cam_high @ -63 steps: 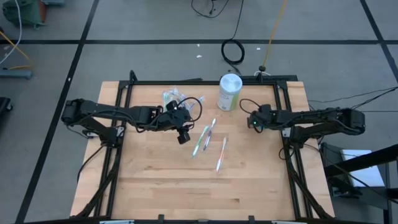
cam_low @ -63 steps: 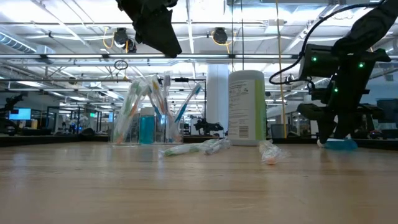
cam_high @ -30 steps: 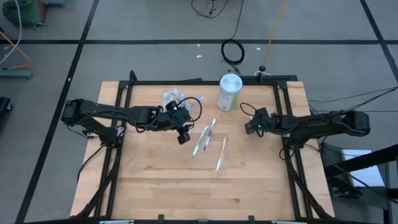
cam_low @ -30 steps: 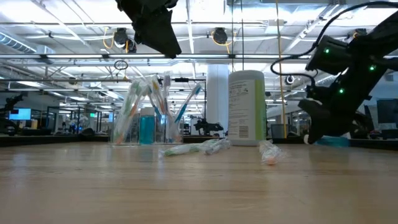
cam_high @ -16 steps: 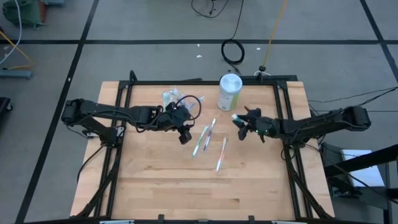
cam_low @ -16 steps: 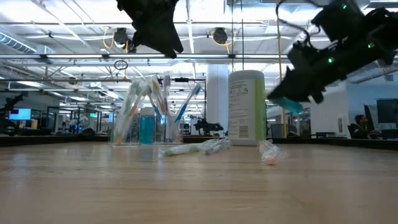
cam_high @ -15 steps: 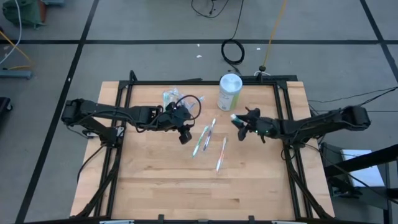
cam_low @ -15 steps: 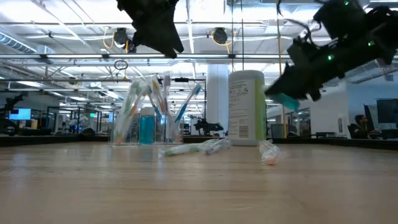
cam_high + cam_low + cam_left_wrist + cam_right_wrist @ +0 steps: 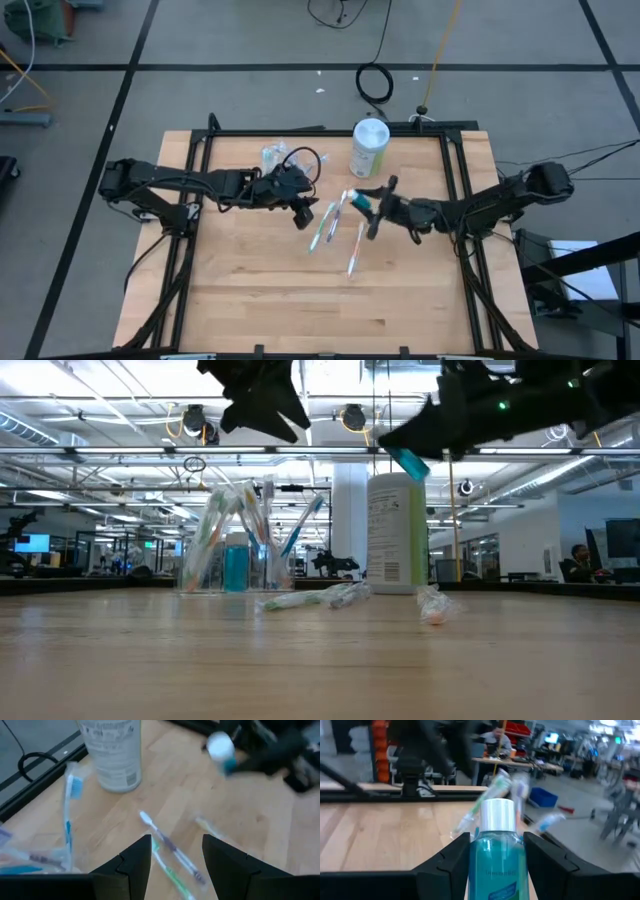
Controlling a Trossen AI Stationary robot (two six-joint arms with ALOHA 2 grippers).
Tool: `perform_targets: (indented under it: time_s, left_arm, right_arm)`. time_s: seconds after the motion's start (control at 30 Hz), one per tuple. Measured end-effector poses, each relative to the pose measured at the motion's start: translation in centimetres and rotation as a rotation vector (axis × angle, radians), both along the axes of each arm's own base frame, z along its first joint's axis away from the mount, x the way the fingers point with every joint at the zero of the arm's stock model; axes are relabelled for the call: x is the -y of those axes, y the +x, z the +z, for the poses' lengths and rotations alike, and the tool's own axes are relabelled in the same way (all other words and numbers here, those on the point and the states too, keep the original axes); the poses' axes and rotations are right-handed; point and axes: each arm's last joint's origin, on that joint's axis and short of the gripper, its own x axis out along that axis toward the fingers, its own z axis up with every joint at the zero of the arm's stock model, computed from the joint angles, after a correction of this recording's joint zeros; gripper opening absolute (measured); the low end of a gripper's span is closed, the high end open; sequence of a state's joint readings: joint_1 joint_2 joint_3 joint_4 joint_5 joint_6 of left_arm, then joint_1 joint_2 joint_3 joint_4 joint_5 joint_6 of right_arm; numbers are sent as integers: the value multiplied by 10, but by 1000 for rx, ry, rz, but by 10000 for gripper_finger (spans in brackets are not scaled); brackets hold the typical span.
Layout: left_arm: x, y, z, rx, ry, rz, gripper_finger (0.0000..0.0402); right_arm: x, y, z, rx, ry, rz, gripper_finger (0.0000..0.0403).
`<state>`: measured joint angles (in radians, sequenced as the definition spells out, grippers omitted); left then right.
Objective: Pick & Place toothbrushing station
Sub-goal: Put the mouthwash into the transparent organizer
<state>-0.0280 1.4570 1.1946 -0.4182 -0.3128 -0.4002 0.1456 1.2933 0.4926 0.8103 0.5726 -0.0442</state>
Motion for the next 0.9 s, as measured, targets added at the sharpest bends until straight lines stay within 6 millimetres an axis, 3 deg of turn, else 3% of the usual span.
perform_targets:
  time_s: [0.17,0.4,0.67,0.9]
  left_arm:
    - [2,5,6,94,-81,-21,184]
    - [3,8,7,136,-161,-3,184]
    - [3,15,-6,106,-223,49,184]
    - [3,20,-8,130,-236,44,184]
  right_arm:
    - [-12,28,6,-50,-112,38,159]
    - [-21,58,-1,-123,-208,55,158]
    - [-24,76,2,-138,-244,45,159]
    - [-22,79,5,-144,-263,50,159]
